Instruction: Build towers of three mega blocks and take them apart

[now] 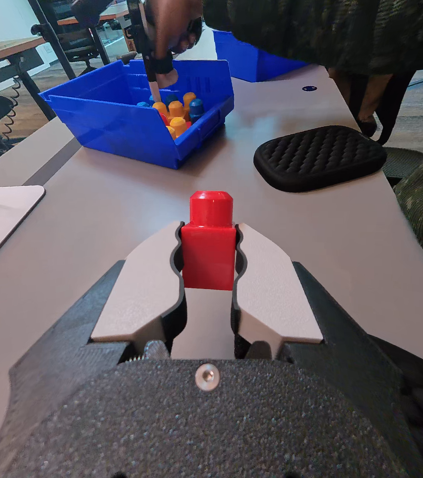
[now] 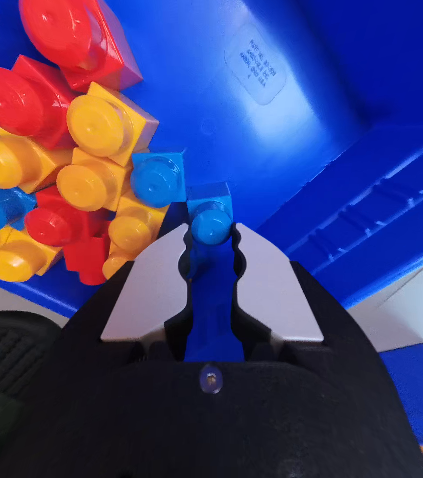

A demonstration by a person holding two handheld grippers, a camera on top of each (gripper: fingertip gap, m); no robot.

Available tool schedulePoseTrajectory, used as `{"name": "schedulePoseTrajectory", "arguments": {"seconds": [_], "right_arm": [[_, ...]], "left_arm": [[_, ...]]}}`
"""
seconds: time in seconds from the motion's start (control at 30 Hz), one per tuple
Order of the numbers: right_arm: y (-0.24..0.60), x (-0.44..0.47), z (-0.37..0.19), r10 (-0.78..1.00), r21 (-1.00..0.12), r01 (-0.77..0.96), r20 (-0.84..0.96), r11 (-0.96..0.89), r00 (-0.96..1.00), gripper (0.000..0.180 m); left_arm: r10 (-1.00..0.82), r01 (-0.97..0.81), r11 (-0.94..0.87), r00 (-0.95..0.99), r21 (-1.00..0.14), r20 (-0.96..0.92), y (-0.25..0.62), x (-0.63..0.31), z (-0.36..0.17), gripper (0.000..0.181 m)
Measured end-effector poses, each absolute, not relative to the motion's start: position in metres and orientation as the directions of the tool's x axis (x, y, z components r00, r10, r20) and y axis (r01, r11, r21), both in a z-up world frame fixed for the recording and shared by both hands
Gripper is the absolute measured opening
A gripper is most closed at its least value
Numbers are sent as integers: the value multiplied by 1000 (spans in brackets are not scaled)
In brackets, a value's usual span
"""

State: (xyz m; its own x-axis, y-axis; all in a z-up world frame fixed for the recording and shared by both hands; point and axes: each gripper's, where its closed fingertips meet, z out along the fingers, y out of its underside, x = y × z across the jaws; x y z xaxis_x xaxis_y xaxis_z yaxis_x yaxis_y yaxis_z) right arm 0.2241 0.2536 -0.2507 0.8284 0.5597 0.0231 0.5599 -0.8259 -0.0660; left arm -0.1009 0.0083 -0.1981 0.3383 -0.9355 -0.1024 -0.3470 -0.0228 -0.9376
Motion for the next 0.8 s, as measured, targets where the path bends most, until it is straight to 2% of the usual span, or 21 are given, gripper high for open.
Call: {"name": "schedulePoseTrajectory", "arguments": {"seconds": [0.1, 0.2, 0.3, 0.4, 0.5, 0.57, 0.7, 0.77, 0.8], "right_arm": [[255, 219, -243, 560, -130, 553, -17, -823, 829, 33], [263, 202, -213, 596, -306, 570, 9, -763, 803, 41], [241, 129, -162, 783, -588, 638, 12, -497, 621, 49], [162, 40, -128, 947, -741, 651, 71, -161, 315, 50], [71, -30, -131, 996, -789, 614, 72, 19, 61, 50], [29, -63, -144, 996, -801, 593, 74, 84, -41, 49], [-3, -102, -164, 996, -828, 557, 18, 63, -87, 42], [-8, -108, -172, 993, -820, 571, -25, 44, -113, 29], [-6, -109, -174, 993, -815, 577, -25, 46, -114, 29]], "left_arm": [[-936, -344, -18, 336, -939, -105, 7, -99, -198, 36], [-935, -325, -12, 339, -946, -105, 8, -99, -195, 36], [-939, -312, -16, 332, -950, -94, 7, -97, -193, 36], [-940, -311, -6, 326, -950, -101, 5, -95, -193, 36], [-941, -305, 7, 321, -952, -110, 2, -92, -191, 36], [-943, -302, 14, 312, -953, -113, 0, -90, -189, 36], [-946, -307, 24, 302, -951, -121, -3, -88, -190, 36], [-944, -317, 26, 305, -948, -128, -3, -89, -191, 36], [-942, -319, 25, 310, -947, -129, -1, -90, -191, 36]]}}
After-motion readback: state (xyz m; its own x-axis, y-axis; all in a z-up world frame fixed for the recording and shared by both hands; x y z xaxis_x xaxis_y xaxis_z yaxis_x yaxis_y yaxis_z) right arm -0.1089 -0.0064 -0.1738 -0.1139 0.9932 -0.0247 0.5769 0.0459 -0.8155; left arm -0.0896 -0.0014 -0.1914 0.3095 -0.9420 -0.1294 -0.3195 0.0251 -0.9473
